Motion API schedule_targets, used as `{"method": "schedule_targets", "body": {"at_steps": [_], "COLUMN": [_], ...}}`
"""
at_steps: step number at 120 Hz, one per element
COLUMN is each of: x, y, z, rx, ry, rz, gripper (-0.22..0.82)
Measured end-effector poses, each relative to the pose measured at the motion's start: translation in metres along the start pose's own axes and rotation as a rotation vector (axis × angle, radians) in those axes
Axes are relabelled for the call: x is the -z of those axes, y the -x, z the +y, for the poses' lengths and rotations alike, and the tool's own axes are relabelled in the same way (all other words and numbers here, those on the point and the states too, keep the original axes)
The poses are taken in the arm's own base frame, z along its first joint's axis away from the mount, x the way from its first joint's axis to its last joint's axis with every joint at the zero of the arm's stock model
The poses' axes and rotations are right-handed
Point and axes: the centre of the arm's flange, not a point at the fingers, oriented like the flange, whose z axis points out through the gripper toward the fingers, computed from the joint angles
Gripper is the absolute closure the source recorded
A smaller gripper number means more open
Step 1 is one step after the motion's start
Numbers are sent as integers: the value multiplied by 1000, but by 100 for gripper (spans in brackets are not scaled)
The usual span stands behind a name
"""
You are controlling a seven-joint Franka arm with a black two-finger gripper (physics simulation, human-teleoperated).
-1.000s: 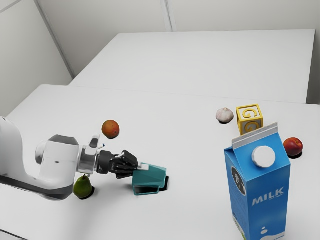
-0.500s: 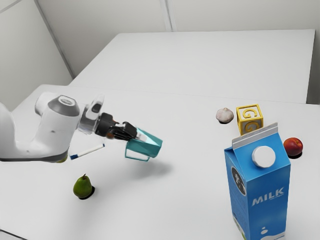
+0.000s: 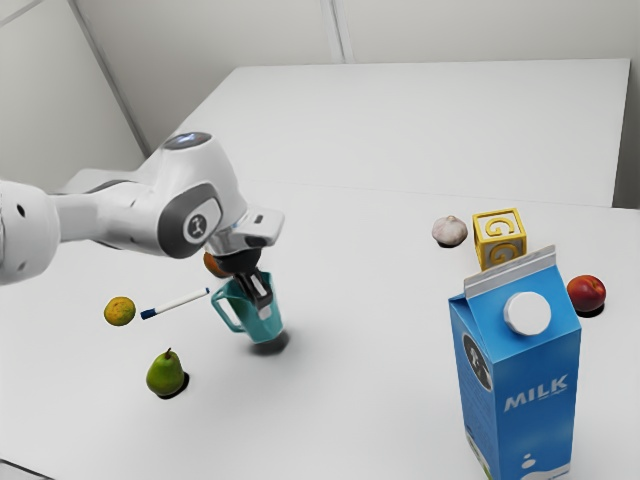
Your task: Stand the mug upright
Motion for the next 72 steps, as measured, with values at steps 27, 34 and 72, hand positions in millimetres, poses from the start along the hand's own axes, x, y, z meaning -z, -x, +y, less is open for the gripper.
{"method": "schedule_targets", "body": {"at_steps": [27, 34, 72], "x": [-28, -30, -13], "y": [10, 10, 4], "z": [-1, 0, 2], "rx": [173, 206, 340], "ry": [-6, -9, -28], "rz": [-17, -12, 29], "gripper": [75, 62, 15]}}
